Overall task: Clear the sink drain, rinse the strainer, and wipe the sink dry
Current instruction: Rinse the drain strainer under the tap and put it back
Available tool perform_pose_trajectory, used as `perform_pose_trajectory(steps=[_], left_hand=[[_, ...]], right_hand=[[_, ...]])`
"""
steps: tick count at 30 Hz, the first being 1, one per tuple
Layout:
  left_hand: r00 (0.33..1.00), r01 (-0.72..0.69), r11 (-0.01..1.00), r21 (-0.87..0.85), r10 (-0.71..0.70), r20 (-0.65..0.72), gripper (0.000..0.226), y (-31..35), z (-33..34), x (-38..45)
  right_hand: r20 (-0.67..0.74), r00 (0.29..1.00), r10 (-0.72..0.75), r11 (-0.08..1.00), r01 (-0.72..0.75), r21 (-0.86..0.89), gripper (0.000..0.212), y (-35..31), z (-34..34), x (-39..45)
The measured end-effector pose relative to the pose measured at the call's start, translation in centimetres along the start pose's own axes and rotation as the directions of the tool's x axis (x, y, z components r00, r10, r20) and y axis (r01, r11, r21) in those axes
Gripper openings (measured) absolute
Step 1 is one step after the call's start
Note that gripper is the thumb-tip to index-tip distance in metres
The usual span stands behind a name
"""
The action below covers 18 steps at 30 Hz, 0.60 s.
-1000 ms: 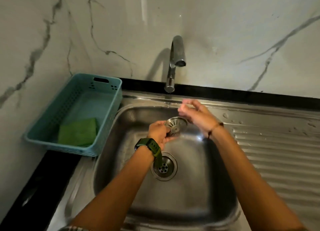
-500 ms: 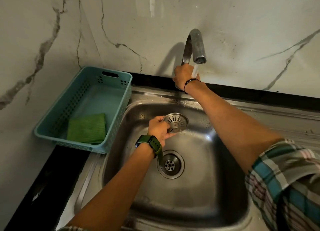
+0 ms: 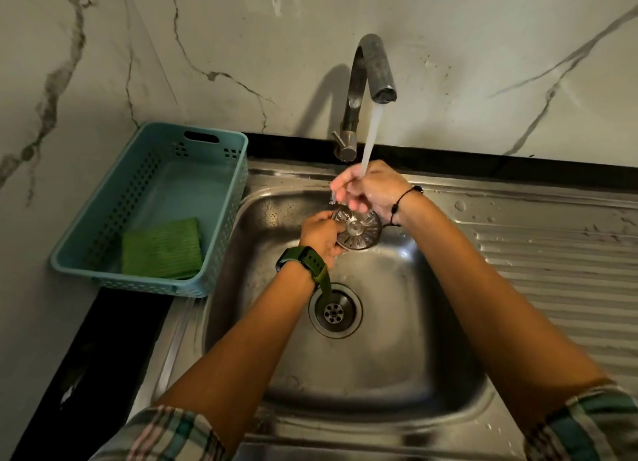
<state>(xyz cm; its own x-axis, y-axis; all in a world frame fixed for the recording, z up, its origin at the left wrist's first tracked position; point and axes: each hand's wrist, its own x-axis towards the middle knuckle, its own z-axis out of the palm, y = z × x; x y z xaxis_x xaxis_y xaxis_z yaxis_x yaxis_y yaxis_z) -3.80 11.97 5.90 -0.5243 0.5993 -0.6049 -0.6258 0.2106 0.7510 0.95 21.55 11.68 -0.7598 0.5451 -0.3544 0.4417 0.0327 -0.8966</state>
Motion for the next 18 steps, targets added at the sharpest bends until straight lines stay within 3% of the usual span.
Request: perform_pose_trajectory(steps=[2, 4, 6, 9, 12, 15, 16, 17, 18], left_hand=[[1.000, 0.000, 1.000, -0.008, 0.000, 0.005, 0.026, 0.2, 0.3, -0.1], [1.000, 0.005, 0.999, -0.032, -0.005, 0.011, 0.027, 0.6, 0.6, -0.1], [0.999, 0.028, 0.997, -0.074, -0.026, 0.023, 0.027, 0.9, 0.8, -0.3], [0.996, 0.077, 0.985, -0.156, -0.069, 0.054, 0.024, 1.3, 0.2, -0.2], [0.991, 0.108, 0.961, -0.255, -0.085, 0.100, 0.024, 1.5, -0.6, -0.1], [0.987, 0.093, 0.965, -0.246, -0.057, 0.147, 0.023, 1.4, -0.3, -0.1], [0.986, 0.088, 0.968, -0.237, -0.050, 0.160, 0.023, 1.4, -0.1, -0.2], [0.983, 0.087, 0.968, -0.236, -0.045, 0.176, 0.025, 1.5, 0.0, -0.2], [0.981, 0.084, 0.968, -0.237, -0.039, 0.189, 0.031, 1.5, 0.0, -0.2]], right_hand=[[-0.054, 0.997, -0.046, 0.999, 0.045, -0.022, 0.025, -0.7, -0.5, -0.5], [0.048, 0.995, -0.088, 0.996, 0.089, -0.027, 0.025, -1.8, -0.7, -0.9], [0.063, 0.989, -0.138, 0.966, 0.148, -0.212, 0.024, -2.3, -0.6, -0.9], [-0.021, 0.966, -0.258, 0.684, 0.167, -0.710, 0.018, -1.3, 0.0, -1.0], [0.149, 0.970, -0.194, 0.412, 0.218, -0.885, 0.027, 1.7, 1.1, -2.3], [0.211, 0.930, -0.300, 0.105, 0.252, -0.962, 0.042, 4.5, 1.4, -2.4], [0.210, 0.911, -0.356, 0.109, 0.263, -0.959, 0.040, 4.8, 1.2, -2.3], [0.172, 0.889, -0.424, 0.235, 0.291, -0.927, 0.034, 5.0, 0.9, -2.2], [0.079, 0.877, -0.474, 0.458, 0.322, -0.828, 0.027, 5.0, 0.7, -2.2]])
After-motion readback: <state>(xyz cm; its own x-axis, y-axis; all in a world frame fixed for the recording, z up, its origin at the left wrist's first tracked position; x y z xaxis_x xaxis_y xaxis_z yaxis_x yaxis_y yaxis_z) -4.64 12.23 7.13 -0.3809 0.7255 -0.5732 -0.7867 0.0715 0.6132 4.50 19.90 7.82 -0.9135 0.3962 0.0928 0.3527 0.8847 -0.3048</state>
